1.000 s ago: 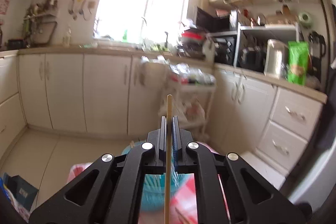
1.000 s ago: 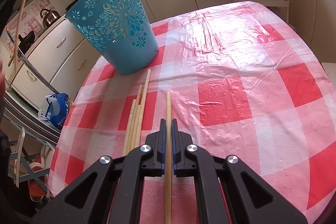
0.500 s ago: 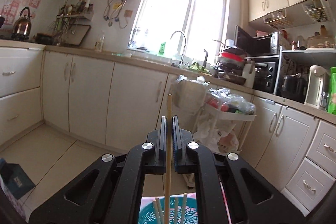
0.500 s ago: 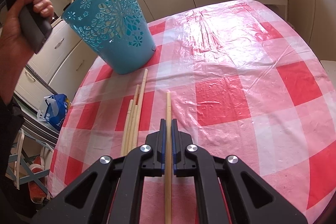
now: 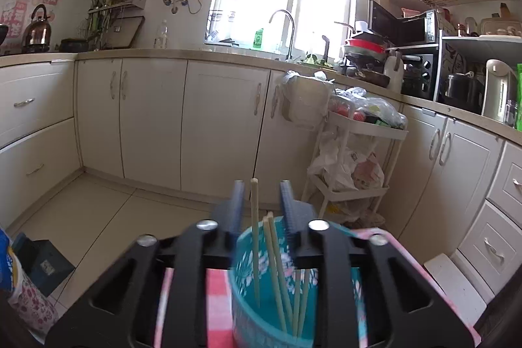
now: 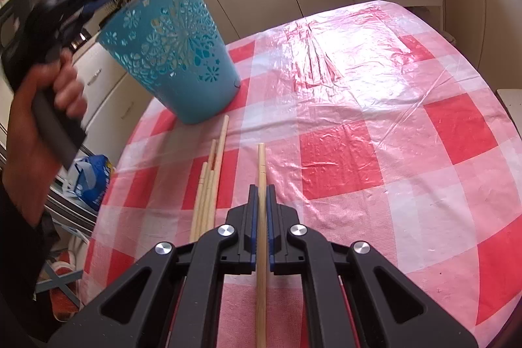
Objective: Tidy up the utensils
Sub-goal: 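Lift a chopstick with the right gripper and release it into the basket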
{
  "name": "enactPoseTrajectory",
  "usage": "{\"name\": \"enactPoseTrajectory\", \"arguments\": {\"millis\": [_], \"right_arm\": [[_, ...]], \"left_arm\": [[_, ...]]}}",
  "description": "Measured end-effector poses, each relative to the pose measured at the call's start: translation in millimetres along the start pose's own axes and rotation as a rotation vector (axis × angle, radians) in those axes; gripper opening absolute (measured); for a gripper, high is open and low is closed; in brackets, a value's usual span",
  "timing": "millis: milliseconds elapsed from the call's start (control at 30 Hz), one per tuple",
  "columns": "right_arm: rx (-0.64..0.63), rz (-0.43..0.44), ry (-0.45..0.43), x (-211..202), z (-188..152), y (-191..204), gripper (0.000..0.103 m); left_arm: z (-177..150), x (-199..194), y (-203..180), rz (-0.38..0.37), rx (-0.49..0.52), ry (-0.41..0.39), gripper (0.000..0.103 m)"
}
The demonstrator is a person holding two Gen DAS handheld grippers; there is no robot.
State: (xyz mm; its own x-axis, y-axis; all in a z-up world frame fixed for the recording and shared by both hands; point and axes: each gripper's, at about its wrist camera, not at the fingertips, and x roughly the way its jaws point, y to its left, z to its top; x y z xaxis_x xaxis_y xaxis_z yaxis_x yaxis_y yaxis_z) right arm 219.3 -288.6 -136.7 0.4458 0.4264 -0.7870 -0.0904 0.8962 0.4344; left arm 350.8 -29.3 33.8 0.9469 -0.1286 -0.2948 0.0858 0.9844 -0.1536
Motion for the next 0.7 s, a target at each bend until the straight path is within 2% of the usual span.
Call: {"name": "enactPoseTrajectory", "arguments": {"millis": [100,133,200,333,400,533,633,700], "right_arm": [[0.033,0.061,-0.044,-10,3,-6,0.006],[0.038,0.079,-0.064,-15,3,-6,0.006],[0.039,0.115,-0.1,-24,5,-5,0.006],[0.024,0.172,-0.17,-42,13,7,0.006],[0.018,0.206,-0.207,-53,20,17,0.006],[-0.015,0.263,-0.293,-72,54,45,0.006],[-0.061,0.27,-0.352,-80,95,72,0.006],[-0.102,0.26,-0.402,-79,130,96,0.006]], "left_arm": [[-17,-37,15,-0.009,-0.03,0.009,0.052],[-27,-51,20,-0.015,-0.048,0.025,0.054],[-47,-70,30,-0.022,-0.084,0.062,0.065],[-101,-92,47,-0.085,-0.174,0.195,0.066],[-125,-97,59,-0.104,-0.259,0.247,0.068],[-161,-91,77,-0.104,-0.385,0.337,0.068],[-164,-95,76,-0.117,-0.364,0.296,0.071],[-167,-93,72,-0.129,-0.356,0.312,0.071]]}}
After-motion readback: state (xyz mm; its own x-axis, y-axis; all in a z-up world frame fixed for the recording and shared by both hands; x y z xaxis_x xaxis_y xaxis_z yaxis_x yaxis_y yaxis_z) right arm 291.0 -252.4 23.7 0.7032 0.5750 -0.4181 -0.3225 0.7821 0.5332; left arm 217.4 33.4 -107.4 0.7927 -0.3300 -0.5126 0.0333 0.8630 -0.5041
